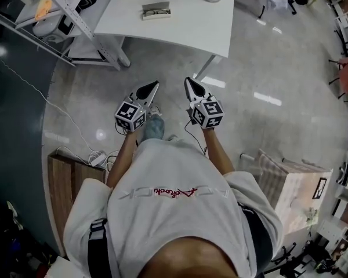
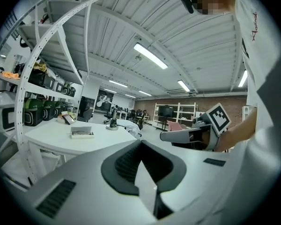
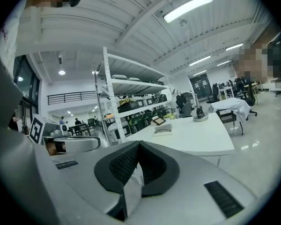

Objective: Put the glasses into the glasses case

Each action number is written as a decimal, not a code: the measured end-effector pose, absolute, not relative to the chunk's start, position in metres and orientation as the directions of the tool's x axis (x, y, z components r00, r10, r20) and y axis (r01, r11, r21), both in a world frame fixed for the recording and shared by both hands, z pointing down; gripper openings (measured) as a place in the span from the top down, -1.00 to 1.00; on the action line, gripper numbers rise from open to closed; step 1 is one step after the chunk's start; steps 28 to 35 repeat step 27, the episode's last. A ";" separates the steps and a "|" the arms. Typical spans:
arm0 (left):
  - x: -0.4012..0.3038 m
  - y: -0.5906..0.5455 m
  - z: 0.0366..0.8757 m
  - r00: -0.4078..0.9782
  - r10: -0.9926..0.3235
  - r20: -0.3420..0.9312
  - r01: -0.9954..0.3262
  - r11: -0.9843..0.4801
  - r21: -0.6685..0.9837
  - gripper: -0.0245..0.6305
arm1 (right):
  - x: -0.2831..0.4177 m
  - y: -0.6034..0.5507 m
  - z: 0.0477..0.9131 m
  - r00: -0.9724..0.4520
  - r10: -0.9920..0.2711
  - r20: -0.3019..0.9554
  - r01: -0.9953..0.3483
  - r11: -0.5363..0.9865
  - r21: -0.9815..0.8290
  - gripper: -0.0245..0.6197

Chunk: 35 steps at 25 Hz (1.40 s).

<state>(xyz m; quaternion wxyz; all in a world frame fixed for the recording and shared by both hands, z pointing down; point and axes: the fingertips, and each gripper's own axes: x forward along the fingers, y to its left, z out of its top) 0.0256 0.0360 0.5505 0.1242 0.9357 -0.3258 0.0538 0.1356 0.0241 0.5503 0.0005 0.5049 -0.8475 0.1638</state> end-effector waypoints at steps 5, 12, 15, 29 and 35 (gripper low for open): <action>0.031 0.081 0.558 0.780 -0.598 0.183 -0.625 -0.751 0.211 0.85 | 0.137 0.068 0.560 -0.495 -0.851 0.173 -0.854 0.440 -0.277 0.87; 0.032 0.121 0.559 0.778 -0.603 0.173 -0.628 -0.751 0.206 0.85 | 0.134 0.106 0.562 -0.508 -0.846 0.161 -0.848 0.458 -0.269 0.87; 0.034 0.131 0.560 0.782 -0.599 0.171 -0.623 -0.754 0.207 0.85 | 0.132 0.116 0.561 -0.509 -0.846 0.161 -0.849 0.462 -0.258 0.87; 0.041 0.143 0.550 0.795 -0.590 0.142 -0.607 -0.772 0.188 0.85 | 0.132 0.130 0.546 -0.515 -0.846 0.137 -0.851 0.485 -0.202 0.87; 0.041 0.143 0.550 0.795 -0.590 0.142 -0.607 -0.772 0.188 0.85 | 0.132 0.130 0.546 -0.515 -0.846 0.137 -0.851 0.485 -0.202 0.87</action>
